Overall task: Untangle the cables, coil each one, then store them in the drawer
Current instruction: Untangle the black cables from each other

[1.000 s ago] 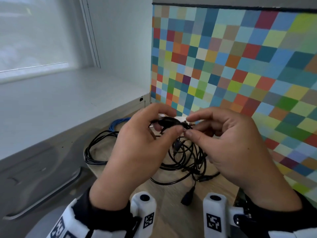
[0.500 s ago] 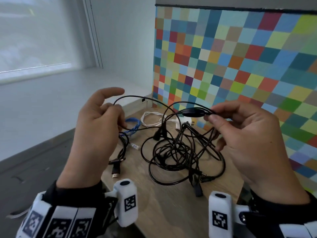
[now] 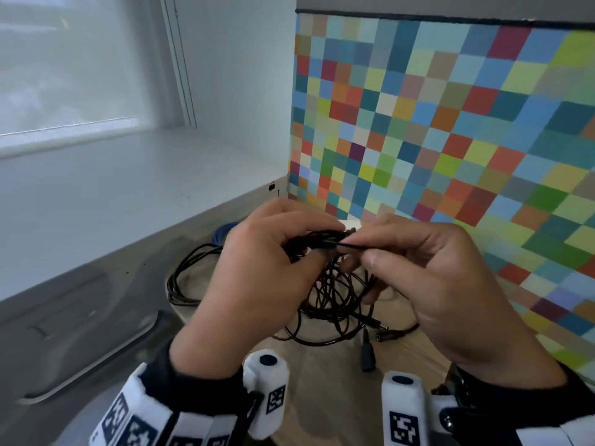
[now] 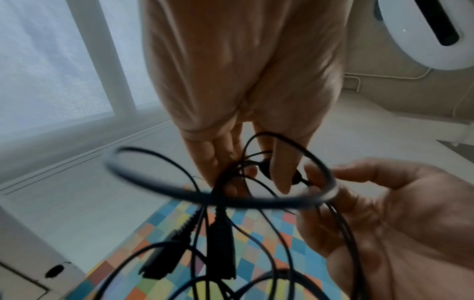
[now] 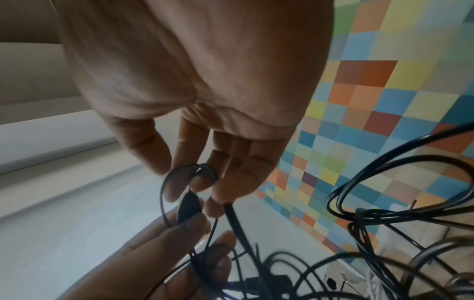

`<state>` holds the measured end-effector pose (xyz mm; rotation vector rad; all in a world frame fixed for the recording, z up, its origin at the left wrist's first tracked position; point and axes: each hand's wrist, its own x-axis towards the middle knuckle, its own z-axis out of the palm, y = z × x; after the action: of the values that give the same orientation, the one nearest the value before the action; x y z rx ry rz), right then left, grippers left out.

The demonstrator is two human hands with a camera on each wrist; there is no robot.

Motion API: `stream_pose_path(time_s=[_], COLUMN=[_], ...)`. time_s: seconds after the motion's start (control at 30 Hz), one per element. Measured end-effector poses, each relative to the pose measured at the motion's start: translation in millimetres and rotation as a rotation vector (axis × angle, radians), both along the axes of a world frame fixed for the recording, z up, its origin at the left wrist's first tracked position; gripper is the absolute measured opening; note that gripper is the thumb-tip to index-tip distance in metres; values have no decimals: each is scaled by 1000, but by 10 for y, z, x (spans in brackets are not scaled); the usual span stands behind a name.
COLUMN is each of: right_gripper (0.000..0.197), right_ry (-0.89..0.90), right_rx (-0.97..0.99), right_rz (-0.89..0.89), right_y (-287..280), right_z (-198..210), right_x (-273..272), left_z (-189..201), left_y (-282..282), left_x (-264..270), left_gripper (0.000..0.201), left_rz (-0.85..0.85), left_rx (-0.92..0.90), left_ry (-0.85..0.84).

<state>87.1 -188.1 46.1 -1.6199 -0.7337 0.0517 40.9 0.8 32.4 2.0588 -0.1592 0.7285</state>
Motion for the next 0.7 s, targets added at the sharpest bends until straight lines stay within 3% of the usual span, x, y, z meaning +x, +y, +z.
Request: stream_pose_path(time_s=[0.1,0.23,0.43,0.53,0.7], right_gripper=[20,20,32,38,22], right_ry=[36,21,141,172,110], right_rx=[58,6,-52,-126,-196], right_rz=[-71,-138,-78,-16,12], right_y=[3,40,35,87,105], right_z=[3,6,76,75,29], right_x=[20,10,-38,-82,-46], left_z=[-5,-29,-39,-37,-12], left_y=[34,70,47,2,53], left_x=[-5,-2,0,-19,-27], left_gripper=[31,38,42,43,27], left_rz=[-1,59,-21,-84,-22], left_rx=[-126,-76,-35,-68,3], left_ry=[31,51,-77,-42,22])
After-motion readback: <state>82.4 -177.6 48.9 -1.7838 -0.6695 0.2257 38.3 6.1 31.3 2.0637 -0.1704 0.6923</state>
